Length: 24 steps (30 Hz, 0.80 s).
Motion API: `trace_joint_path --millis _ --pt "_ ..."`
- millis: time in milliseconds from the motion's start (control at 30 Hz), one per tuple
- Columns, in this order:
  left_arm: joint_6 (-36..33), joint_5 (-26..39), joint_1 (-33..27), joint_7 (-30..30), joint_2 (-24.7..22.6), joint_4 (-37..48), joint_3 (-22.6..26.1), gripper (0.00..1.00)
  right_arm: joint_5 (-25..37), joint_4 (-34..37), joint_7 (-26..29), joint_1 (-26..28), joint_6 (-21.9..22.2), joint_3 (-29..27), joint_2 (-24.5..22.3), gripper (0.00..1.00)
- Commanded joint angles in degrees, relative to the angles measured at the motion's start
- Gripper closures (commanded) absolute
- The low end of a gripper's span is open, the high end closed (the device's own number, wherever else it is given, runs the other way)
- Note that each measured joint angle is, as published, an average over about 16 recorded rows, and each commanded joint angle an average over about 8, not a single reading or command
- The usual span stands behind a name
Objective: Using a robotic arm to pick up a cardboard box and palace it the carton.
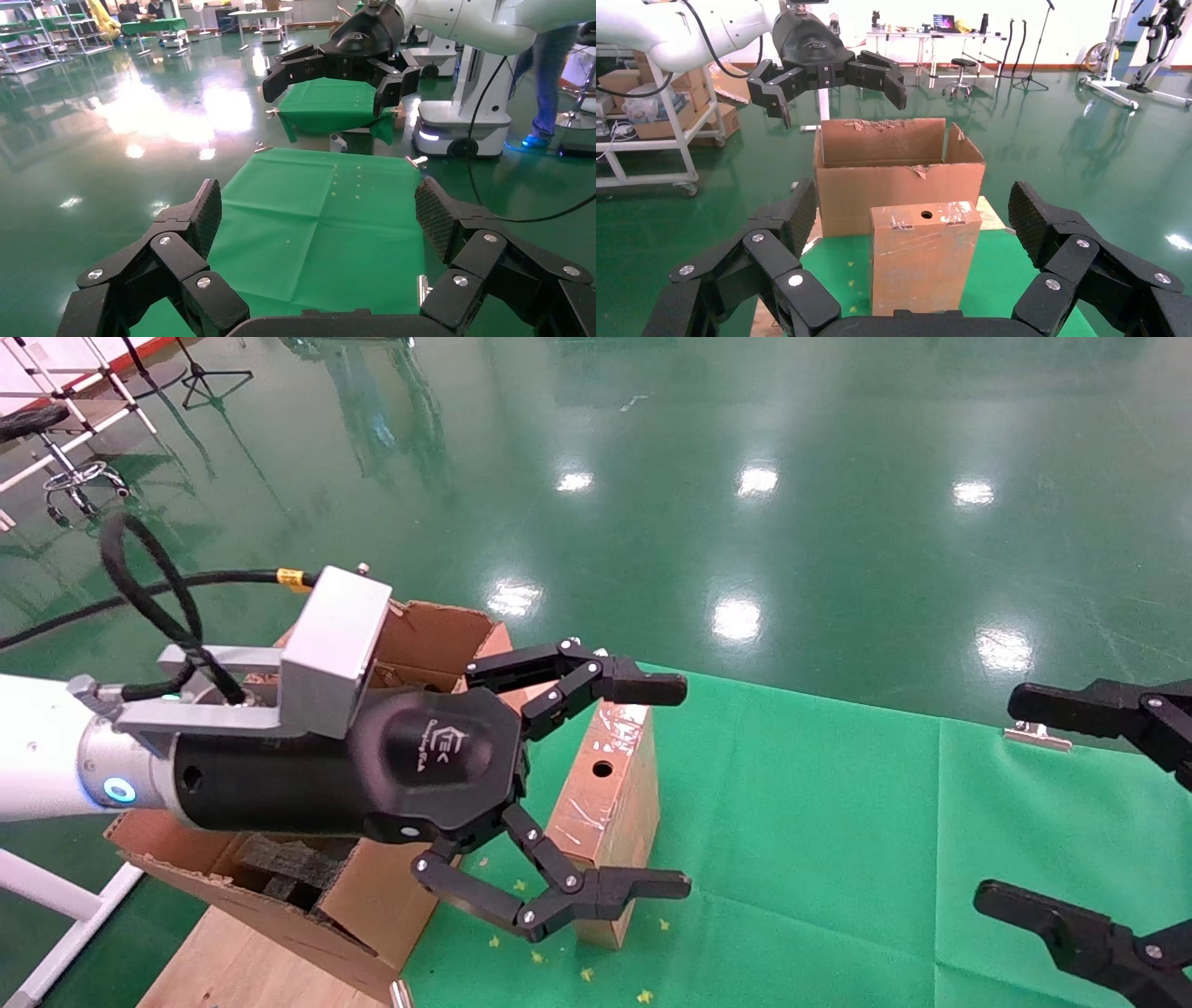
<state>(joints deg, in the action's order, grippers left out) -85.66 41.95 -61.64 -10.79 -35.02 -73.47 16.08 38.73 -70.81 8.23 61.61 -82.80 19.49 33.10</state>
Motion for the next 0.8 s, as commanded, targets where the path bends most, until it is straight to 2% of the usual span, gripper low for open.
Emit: trace_joint_path --millis 33,567,633,800 --pt "0.0 0.0 0.0 0.0 0.0 0.0 0.0 0.00 0.0 0.0 0.0 0.0 0.0 0.0 0.0 0.00" --pt "0.0 0.0 0.0 0.0 0.0 0.0 0.0 0.00 0.0 0.0 0.0 0.0 0.0 0.0 0.0 0.02" --pt "0.0 0.1 0.0 -0.1 0.0 0.0 0.1 0.00 0.0 0.0 0.0 0.0 0.0 0.0 0.0 0.15" --pt "0.4 3.3 -1.7 -1.6 1.3 -0.3 1.1 0.00 0.0 0.0 0.0 0.0 0.0 0.0 0.0 0.76"
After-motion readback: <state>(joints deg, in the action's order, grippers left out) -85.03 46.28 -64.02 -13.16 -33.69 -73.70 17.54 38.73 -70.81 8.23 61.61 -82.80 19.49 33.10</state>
